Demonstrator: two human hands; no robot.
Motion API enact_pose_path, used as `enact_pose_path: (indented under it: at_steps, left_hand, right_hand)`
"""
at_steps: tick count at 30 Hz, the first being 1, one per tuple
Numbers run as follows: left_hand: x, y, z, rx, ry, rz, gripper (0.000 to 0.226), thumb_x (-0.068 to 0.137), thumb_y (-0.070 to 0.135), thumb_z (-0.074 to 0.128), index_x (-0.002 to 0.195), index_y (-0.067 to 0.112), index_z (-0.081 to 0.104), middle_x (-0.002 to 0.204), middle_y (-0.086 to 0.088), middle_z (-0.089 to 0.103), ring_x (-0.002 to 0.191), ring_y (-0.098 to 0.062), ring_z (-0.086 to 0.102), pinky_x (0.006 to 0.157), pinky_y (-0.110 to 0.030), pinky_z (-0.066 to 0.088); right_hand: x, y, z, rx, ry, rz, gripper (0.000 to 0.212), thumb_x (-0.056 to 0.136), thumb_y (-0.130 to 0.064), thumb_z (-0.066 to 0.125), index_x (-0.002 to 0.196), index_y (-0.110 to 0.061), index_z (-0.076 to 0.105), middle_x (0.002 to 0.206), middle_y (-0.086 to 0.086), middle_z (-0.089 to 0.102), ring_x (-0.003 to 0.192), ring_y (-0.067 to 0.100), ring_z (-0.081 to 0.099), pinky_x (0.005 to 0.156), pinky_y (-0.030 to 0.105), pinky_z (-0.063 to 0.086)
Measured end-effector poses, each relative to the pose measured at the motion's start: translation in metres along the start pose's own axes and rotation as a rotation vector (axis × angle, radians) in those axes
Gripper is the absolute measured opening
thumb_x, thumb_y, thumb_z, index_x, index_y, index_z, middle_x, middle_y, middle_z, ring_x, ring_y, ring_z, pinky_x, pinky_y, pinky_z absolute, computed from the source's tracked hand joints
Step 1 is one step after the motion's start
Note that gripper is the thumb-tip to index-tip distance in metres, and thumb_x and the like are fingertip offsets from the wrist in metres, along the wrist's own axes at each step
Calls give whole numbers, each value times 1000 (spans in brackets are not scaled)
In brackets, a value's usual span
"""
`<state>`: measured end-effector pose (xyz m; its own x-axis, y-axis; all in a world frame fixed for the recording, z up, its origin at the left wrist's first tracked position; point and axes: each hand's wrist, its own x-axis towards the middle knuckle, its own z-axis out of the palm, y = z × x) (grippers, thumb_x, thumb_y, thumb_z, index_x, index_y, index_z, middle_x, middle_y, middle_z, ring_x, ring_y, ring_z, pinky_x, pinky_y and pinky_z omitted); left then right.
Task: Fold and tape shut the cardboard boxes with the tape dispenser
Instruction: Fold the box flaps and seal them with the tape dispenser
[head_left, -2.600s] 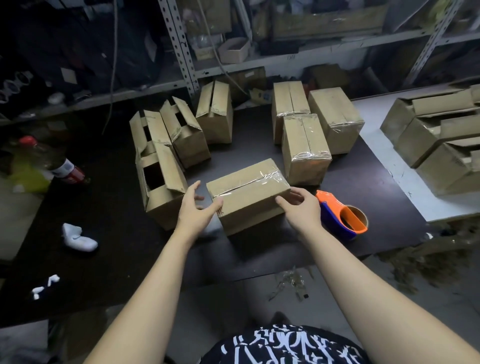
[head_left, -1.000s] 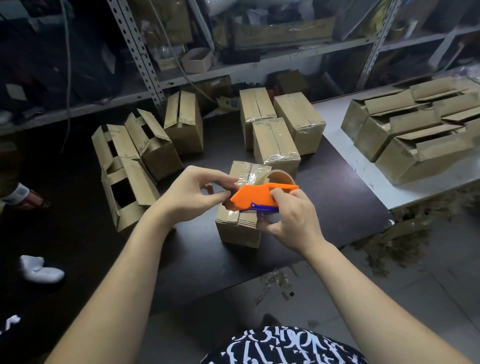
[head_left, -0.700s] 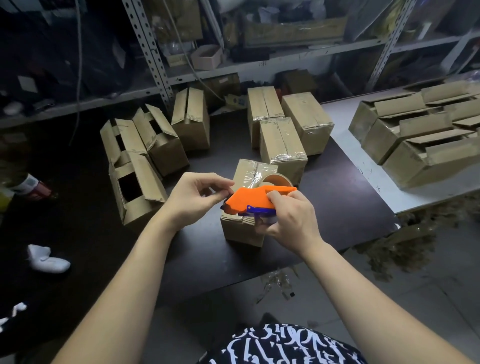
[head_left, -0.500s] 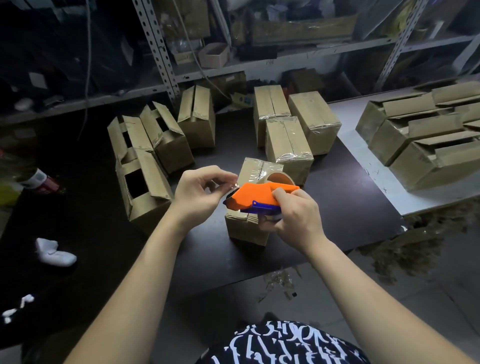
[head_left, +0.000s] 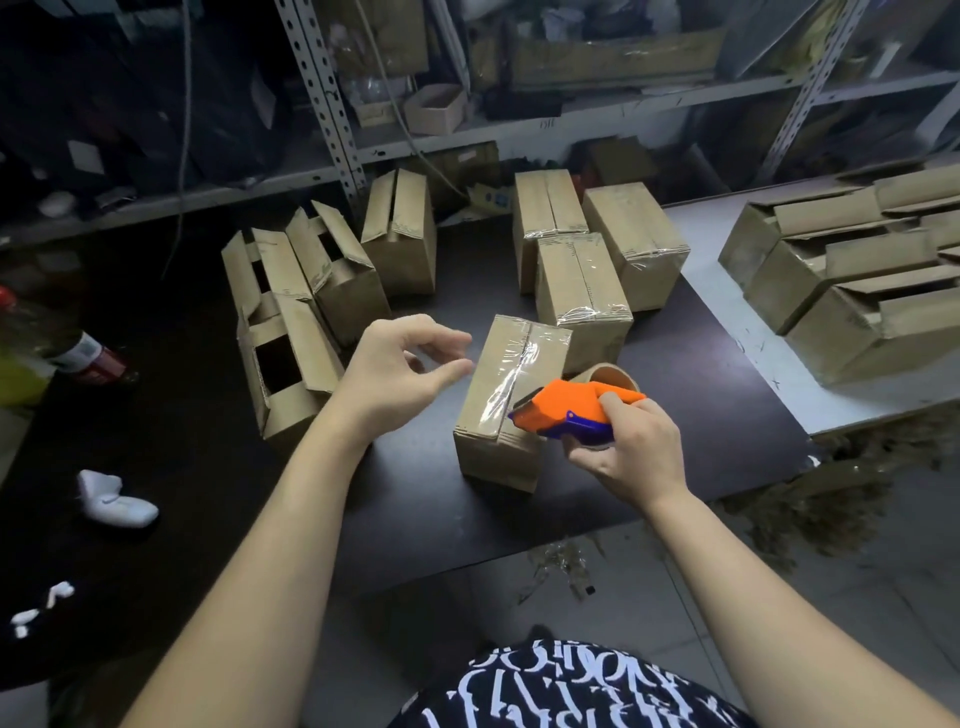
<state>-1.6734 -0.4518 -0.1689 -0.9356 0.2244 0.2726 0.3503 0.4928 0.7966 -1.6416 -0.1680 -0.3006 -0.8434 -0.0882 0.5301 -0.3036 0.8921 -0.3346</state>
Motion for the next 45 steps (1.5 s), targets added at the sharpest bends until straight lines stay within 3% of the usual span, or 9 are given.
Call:
enact_pose_path:
  at_steps: [3, 7, 17, 24, 28, 35, 38, 41, 45]
  left_hand:
    - [0, 2, 3, 16, -5, 44, 22, 86, 3, 80, 89, 26, 79, 77, 20, 69, 73, -6, 62, 63, -9, 39]
    - [6, 2, -2, -26, 44, 66, 20, 88, -1, 78, 89, 20, 80, 77, 19, 70, 73, -5, 61, 65, -12, 40]
    - [15, 13, 2, -10, 21, 143, 14, 89, 0, 76, 94, 12, 81, 83, -1, 71, 74, -12, 62, 64, -14, 41]
    - [20, 24, -17, 66, -20, 228, 11, 90, 2, 76, 96, 10, 81, 81, 3, 66, 67, -7, 56, 60, -16, 38]
    - [19, 27, 1, 87, -98, 294, 11, 88, -2, 76, 96, 5, 81, 78, 12, 59, 70, 1, 55, 64, -8, 37]
    - [7, 24, 30, 23, -45, 331, 12, 90, 1, 76, 100, 4, 81, 82, -4, 62, 76, -20, 58, 64, -36, 48]
    - [0, 31, 39, -6, 25, 340, 11, 89, -2, 76, 99, 2, 80, 82, -3, 63, 77, -17, 59, 64, -34, 48]
    - [-6, 41, 31, -84, 98, 373, 8, 90, -4, 76, 96, -2, 79, 83, -6, 64, 75, -22, 59, 65, -32, 47]
    - [-11, 42, 13, -259, 63, 201, 13, 90, 2, 74, 92, 14, 77, 83, 5, 66, 79, -16, 61, 70, -31, 45]
  right_hand:
    - [-5, 5, 1, 4, -20, 18, 43, 76, -53, 74, 81, -16, 52, 68, 3, 60, 61, 15, 39, 57, 26, 32]
    - [-3, 7, 0, 19, -23, 39, 53, 88, -64, 55, 81, -11, 56, 67, 6, 60, 56, 21, 49, 52, 29, 41]
    - [-11, 0, -3, 80, -7, 90, 51, 92, -62, 54, 83, -11, 55, 73, 6, 61, 65, 12, 41, 58, 17, 26]
    - [-16, 15, -11, 53, -12, 349, 49, 90, -67, 52, 82, -20, 42, 67, 2, 53, 56, 33, 55, 55, 26, 28]
    - [6, 4, -13, -7, -106, 563, 47, 97, -60, 58, 83, -17, 46, 79, 11, 66, 76, 41, 63, 64, 36, 34]
    - [30, -16, -13, 65, -182, 742, 52, 97, -66, 51, 86, -16, 61, 83, 2, 61, 78, 28, 53, 68, 33, 35]
    - [41, -23, -10, 84, -168, 817, 55, 97, -67, 51, 93, -14, 67, 86, 2, 63, 80, 28, 54, 69, 32, 36]
    - [41, 0, -11, 88, -129, 1112, 64, 96, -68, 50, 105, -8, 71, 108, 16, 72, 101, 38, 66, 78, 38, 46]
    - [17, 19, -6, -35, -158, 1018, 58, 99, -63, 51, 109, -8, 64, 113, 19, 69, 105, 41, 65, 80, 40, 47]
